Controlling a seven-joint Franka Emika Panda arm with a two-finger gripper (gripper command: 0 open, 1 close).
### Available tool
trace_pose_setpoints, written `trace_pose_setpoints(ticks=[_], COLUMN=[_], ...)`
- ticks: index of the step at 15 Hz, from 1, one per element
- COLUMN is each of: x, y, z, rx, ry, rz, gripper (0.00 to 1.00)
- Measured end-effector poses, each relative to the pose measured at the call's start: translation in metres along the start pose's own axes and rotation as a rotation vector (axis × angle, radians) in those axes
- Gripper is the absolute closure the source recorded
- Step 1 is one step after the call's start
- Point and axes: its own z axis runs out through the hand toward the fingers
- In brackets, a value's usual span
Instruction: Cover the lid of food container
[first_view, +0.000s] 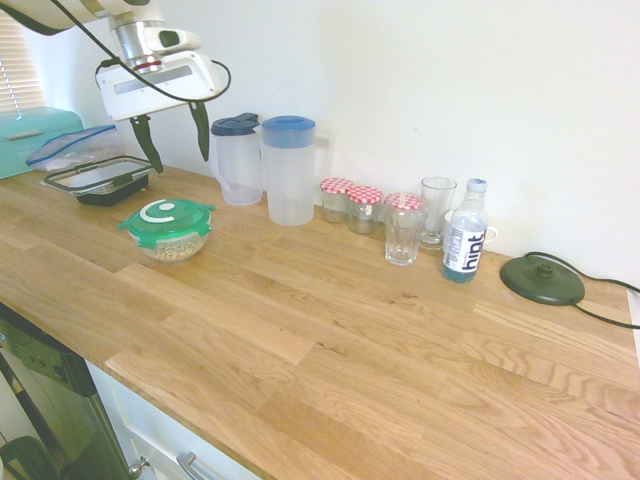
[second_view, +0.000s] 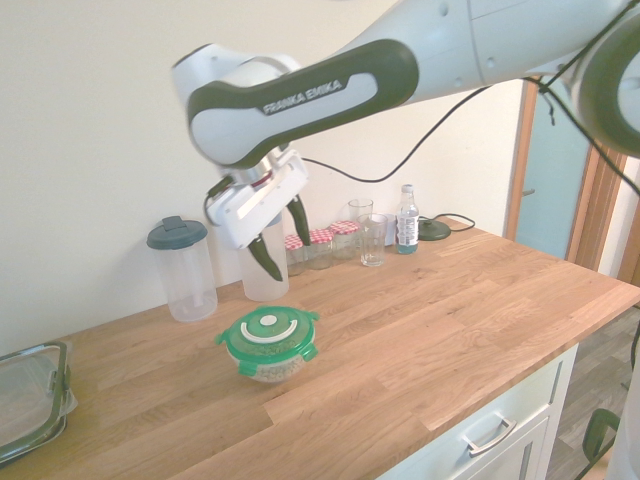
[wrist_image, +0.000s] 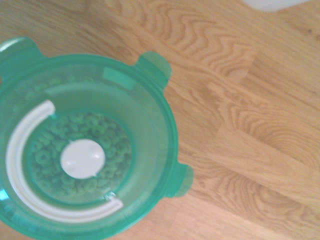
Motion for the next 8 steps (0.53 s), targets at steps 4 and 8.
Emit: trace_pose_setpoints(ticks=[4, 8], x=[0.009, -0.031], y=[0.108, 0.151], z=[0.039, 0.076], rx=[0.132, 0.122], ry=[-0.166, -0.145], rz=[0.091, 0.215], gripper=[0.00, 0.00])
